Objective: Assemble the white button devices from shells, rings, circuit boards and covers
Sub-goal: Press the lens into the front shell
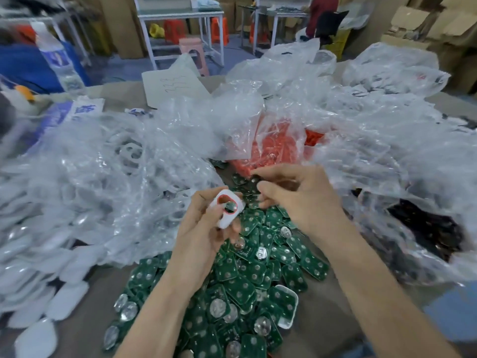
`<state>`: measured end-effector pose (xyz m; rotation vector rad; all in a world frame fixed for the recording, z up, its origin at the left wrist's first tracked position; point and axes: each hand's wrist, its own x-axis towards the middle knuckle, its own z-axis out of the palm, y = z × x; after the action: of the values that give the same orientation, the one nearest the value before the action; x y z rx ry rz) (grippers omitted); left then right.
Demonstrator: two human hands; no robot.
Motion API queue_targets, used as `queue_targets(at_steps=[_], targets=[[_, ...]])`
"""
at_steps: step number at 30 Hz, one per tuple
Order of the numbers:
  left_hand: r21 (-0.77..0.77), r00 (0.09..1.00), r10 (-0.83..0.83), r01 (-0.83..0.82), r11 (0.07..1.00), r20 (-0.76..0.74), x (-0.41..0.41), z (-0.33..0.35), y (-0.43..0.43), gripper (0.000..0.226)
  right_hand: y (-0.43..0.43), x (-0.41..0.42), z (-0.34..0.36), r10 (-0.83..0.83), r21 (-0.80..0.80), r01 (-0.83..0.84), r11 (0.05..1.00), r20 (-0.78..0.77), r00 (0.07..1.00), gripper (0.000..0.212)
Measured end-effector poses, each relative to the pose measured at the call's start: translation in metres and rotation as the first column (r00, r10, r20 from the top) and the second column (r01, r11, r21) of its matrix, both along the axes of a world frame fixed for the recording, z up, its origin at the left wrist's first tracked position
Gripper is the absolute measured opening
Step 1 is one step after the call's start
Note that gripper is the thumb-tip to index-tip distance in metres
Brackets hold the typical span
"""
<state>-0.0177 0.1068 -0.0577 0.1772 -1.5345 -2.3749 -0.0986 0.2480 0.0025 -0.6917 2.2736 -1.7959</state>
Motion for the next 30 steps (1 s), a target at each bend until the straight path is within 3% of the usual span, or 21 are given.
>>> queue_targets(at_steps=[5,13,26,28,30], targets=[[0.008,0.994,0.107,-0.107,0.994,-0.03,-0.002,-0.002,-0.009,0.024,-0.039,-0.011,-0.018,0.107,-0.113,-0.087,0.99,0.19,0.976,0.027],[0.033,0.992,0.123,-0.122,0.992,-0.033,-0.004,-0.005,-0.014,0.03,-0.039,-0.013,-0.041,0.163,-0.357,-0.031,0.934,0.347,0.924,0.027],[-0.203,0.991,0.124,-0.113,0.973,0.041,-0.004,-0.01,-0.013,0.029,-0.034,-0.015,-0.052,0.244,-0.39,-0.064,0.919,0.433,0.868,0.022],[-0.236,0.989,0.136,-0.121,0.964,0.05,-0.004,-0.01,-0.013,0.03,-0.034,-0.015,-0.05,0.285,-0.4,-0.091,0.912,0.457,0.843,0.013],[-0.246,0.988,0.142,-0.124,0.961,0.058,-0.004,-0.01,-0.013,0.03,-0.034,-0.013,-0.05,0.294,-0.397,-0.098,0.913,0.471,0.831,0.025]])
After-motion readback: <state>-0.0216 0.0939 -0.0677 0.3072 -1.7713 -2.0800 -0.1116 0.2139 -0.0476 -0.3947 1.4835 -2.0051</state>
